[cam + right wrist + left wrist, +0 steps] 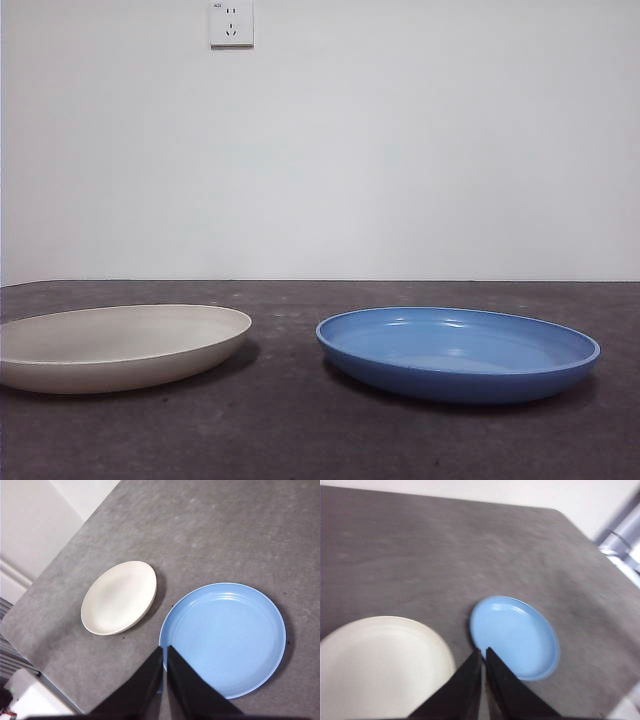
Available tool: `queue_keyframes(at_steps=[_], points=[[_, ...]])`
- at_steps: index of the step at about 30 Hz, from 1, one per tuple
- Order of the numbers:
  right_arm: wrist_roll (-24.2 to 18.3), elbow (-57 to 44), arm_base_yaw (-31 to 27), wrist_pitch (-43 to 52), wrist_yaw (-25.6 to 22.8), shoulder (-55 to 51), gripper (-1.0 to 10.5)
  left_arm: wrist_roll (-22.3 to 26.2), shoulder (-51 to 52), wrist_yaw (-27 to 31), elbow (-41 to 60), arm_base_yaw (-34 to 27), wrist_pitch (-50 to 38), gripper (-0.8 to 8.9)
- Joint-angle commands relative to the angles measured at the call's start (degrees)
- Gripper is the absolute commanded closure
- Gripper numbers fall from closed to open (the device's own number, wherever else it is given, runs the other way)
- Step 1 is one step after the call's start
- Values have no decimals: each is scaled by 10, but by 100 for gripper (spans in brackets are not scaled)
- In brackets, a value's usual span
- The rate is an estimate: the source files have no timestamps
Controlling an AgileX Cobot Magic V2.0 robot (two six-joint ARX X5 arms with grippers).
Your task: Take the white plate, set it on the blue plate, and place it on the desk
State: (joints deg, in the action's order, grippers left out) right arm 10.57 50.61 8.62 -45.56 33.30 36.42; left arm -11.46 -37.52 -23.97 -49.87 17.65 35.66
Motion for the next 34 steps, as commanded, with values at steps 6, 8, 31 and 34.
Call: queue_keyframes(at_steps=[6, 8, 31, 34], points=[[-25, 10, 2, 3, 4, 2, 938, 9, 1, -12, -11, 7, -5, 778], [-25, 10, 2, 3, 4, 2, 917, 9, 1, -12, -11, 7, -4, 754], [-22, 10, 2, -2, 5, 2, 343, -22, -86, -12, -100, -77, 162, 219], [-20, 10, 2, -6, 16, 2, 343, 1, -151, -12, -138, -116, 201, 219]])
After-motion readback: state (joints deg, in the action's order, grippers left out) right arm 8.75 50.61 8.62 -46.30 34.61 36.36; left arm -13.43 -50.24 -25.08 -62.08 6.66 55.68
